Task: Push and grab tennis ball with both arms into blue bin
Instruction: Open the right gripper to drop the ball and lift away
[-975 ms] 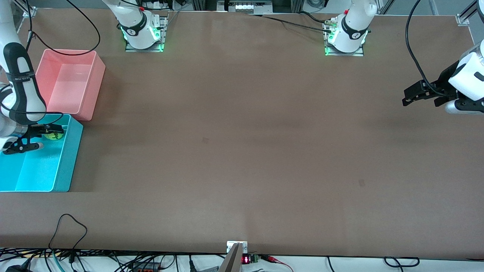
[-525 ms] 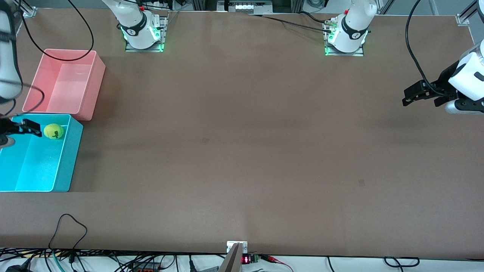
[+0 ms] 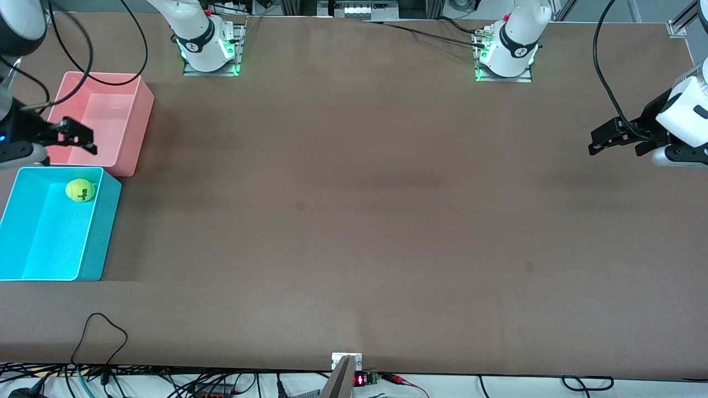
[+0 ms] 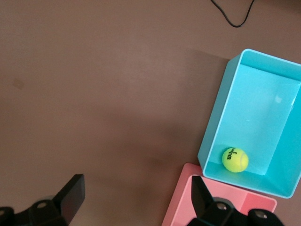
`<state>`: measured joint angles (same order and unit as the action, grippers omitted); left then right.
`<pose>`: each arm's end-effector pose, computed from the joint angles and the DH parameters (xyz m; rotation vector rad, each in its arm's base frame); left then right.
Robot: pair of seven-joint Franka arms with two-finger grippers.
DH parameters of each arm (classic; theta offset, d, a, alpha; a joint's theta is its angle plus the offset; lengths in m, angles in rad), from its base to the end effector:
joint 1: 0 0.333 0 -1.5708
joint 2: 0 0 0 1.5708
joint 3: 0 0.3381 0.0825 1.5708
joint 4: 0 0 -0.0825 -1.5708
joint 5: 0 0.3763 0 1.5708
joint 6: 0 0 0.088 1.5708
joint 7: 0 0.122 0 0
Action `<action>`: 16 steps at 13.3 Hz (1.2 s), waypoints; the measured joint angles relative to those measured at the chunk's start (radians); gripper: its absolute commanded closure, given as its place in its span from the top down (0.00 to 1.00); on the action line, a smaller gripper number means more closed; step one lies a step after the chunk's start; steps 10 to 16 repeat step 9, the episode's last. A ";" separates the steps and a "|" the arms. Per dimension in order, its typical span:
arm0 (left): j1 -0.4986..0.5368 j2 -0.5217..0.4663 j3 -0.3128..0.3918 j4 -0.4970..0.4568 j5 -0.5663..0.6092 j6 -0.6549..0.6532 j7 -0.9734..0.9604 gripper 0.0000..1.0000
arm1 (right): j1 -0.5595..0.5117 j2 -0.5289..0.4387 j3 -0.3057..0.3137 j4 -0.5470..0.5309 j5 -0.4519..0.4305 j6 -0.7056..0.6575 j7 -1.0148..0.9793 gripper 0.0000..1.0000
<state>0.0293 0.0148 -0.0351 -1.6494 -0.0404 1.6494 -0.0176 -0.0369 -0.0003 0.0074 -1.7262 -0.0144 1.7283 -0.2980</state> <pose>0.5560 -0.0077 0.5937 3.1008 0.0237 -0.0237 0.5549 -0.0179 0.5727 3.0986 0.4220 0.0001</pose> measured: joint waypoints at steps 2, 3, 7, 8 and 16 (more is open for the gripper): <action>0.000 0.000 0.000 0.000 0.000 0.000 0.000 1.00 | 0.017 -0.004 -0.001 0.028 0.001 -0.056 0.051 1.00; 0.000 0.000 0.000 0.000 0.000 0.002 0.000 1.00 | 0.022 -0.004 -0.001 0.040 0.001 -0.077 0.084 1.00; 0.000 0.000 0.000 0.000 0.000 0.011 0.000 1.00 | 0.040 0.005 -0.004 0.044 0.001 -0.098 0.228 1.00; 0.000 0.000 0.000 0.000 0.000 0.012 0.000 1.00 | 0.040 0.007 -0.005 0.044 0.001 -0.098 0.237 1.00; 0.000 0.000 0.000 0.000 0.000 0.012 0.000 1.00 | 0.040 0.008 -0.006 0.045 0.001 -0.098 0.240 1.00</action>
